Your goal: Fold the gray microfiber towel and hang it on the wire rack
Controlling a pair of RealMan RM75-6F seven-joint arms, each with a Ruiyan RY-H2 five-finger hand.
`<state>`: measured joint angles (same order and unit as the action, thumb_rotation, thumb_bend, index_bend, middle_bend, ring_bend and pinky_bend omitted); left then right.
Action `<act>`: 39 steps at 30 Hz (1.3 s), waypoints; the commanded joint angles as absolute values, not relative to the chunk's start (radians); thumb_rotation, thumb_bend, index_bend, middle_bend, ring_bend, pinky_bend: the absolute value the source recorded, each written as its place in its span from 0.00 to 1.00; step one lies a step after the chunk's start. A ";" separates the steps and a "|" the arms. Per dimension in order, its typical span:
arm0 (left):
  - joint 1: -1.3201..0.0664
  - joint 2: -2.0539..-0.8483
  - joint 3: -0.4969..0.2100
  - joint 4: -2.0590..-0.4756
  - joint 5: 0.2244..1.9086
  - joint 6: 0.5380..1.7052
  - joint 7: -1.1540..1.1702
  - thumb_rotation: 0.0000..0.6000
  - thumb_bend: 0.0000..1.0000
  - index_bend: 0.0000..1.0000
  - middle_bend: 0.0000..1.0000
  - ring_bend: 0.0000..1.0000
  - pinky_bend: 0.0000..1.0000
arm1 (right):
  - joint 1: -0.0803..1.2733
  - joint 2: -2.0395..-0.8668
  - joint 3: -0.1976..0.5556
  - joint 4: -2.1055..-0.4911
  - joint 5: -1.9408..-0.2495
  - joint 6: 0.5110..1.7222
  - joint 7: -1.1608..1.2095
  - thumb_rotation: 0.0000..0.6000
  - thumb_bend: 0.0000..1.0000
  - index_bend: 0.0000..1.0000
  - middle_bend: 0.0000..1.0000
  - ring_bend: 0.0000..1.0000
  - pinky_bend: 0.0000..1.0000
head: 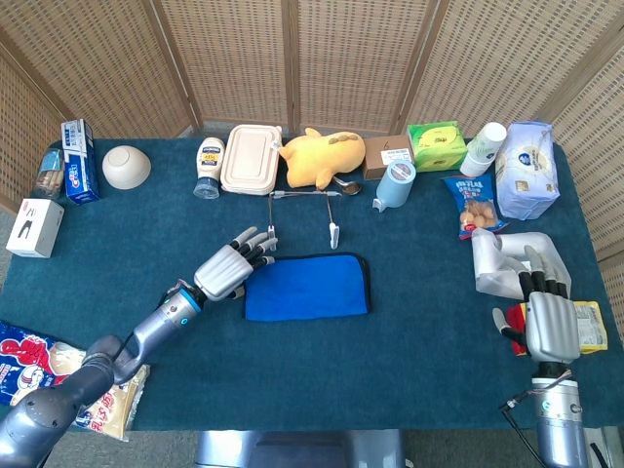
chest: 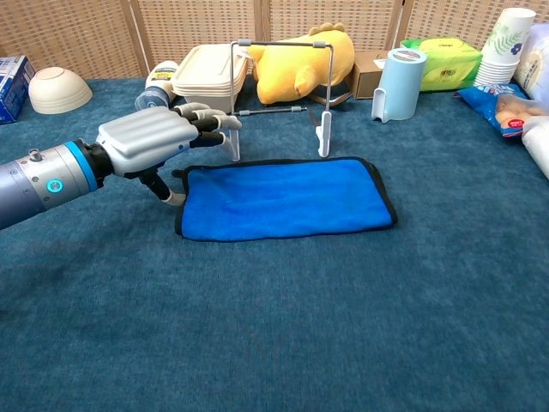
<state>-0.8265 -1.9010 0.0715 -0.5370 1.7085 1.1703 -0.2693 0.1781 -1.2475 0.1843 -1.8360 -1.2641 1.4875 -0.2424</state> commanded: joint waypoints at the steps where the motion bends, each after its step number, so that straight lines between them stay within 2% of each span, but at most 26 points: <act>1: -0.820 -1.894 0.079 -0.535 1.712 1.176 -0.269 1.00 0.29 0.26 0.08 0.00 0.00 | 0.176 -1.247 0.185 -1.838 -1.264 1.490 -0.243 1.00 0.28 0.16 0.04 0.00 0.00; 8: -0.824 -1.901 0.085 -0.526 1.712 1.163 -0.266 1.00 0.29 0.26 0.08 0.00 0.00 | 0.172 -1.249 0.185 -1.838 -1.264 1.492 -0.242 1.00 0.28 0.16 0.04 0.00 0.00; 24: -0.877 -1.966 0.051 -0.491 1.699 1.169 -0.265 1.00 0.29 0.26 0.08 0.00 0.00 | 0.159 -1.242 0.186 -1.837 -1.260 1.494 -0.228 1.00 0.28 0.16 0.04 0.00 0.00; 31: -0.878 -1.984 0.050 -0.477 1.694 1.173 -0.283 1.00 0.30 0.30 0.11 0.00 0.00 | 0.156 -1.243 0.187 -1.835 -1.262 1.494 -0.221 1.00 0.28 0.16 0.04 0.00 0.00; 39: -0.874 -2.002 0.037 -0.455 1.683 1.203 -0.310 1.00 0.34 0.32 0.13 0.00 0.00 | 0.153 -1.242 0.190 -1.838 -1.263 1.499 -0.221 1.00 0.28 0.16 0.04 0.00 0.00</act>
